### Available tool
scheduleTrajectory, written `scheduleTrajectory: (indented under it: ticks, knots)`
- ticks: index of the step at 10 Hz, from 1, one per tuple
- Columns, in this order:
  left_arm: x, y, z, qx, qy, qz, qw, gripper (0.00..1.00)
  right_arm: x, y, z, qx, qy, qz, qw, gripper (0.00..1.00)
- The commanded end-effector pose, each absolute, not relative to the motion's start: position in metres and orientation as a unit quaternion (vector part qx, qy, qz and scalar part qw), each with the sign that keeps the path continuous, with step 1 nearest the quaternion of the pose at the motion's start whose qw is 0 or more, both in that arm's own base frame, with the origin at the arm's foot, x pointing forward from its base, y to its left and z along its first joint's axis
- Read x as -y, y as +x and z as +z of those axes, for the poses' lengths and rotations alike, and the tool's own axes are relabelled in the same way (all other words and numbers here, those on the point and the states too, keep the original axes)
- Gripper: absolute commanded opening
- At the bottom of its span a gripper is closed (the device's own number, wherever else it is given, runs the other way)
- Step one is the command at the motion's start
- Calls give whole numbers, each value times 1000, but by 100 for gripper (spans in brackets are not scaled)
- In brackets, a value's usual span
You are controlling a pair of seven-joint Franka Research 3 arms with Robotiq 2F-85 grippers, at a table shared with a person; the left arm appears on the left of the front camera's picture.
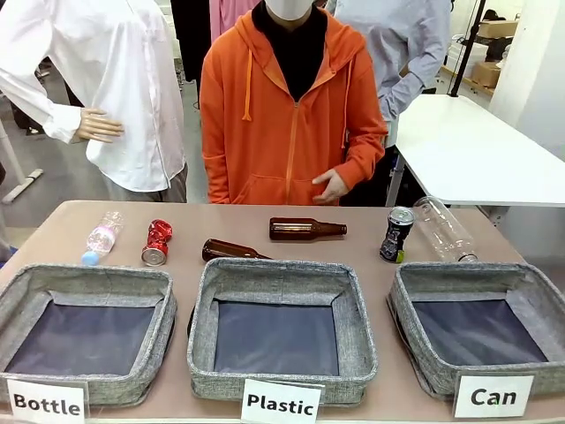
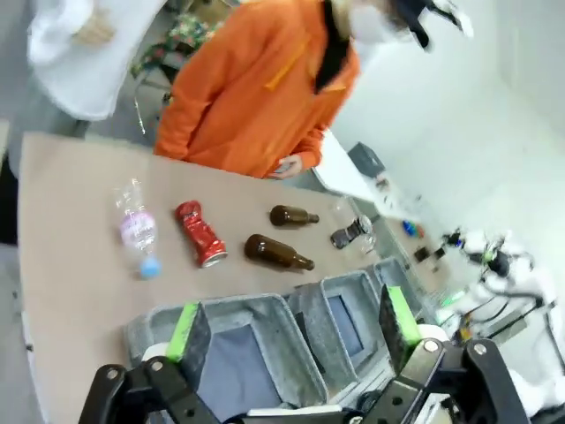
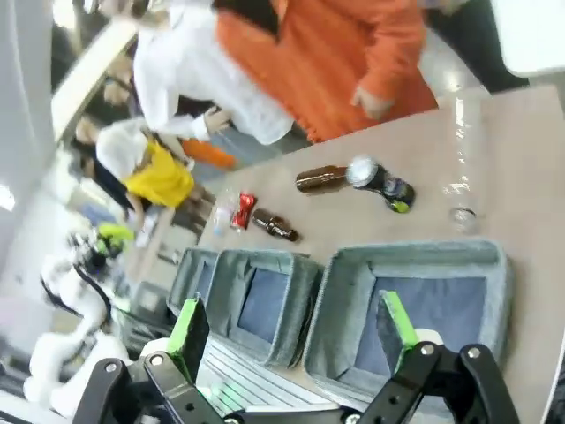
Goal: Sort the can waste into the basket.
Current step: Pick up the can waste from the table and place it in the right Fabric basket.
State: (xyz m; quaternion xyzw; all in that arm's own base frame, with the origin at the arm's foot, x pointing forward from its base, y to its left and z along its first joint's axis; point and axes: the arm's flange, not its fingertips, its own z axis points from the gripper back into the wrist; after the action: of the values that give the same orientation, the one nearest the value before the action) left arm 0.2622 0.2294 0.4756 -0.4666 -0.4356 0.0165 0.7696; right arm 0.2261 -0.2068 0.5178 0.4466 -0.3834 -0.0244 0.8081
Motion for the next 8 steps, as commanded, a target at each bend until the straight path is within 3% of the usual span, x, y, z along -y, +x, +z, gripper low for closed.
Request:
scheduleTrajectory:
  ticks: [1, 3, 4, 8]
  knots:
    - [-166, 249, 416, 425, -483, 54, 764, 100, 175, 200, 435, 397, 480, -64, 779, 100]
    - [-150, 251, 415, 414, -445, 130, 783, 100, 180, 191, 425, 424, 477, -84, 765, 100]
    - [-240, 273, 441, 413, -477, 73, 772, 100, 251, 212, 473, 391, 477, -89, 782, 100]
    - [-240, 273, 441, 413, -477, 73, 772, 100, 251, 212, 473, 391, 477, -89, 782, 100]
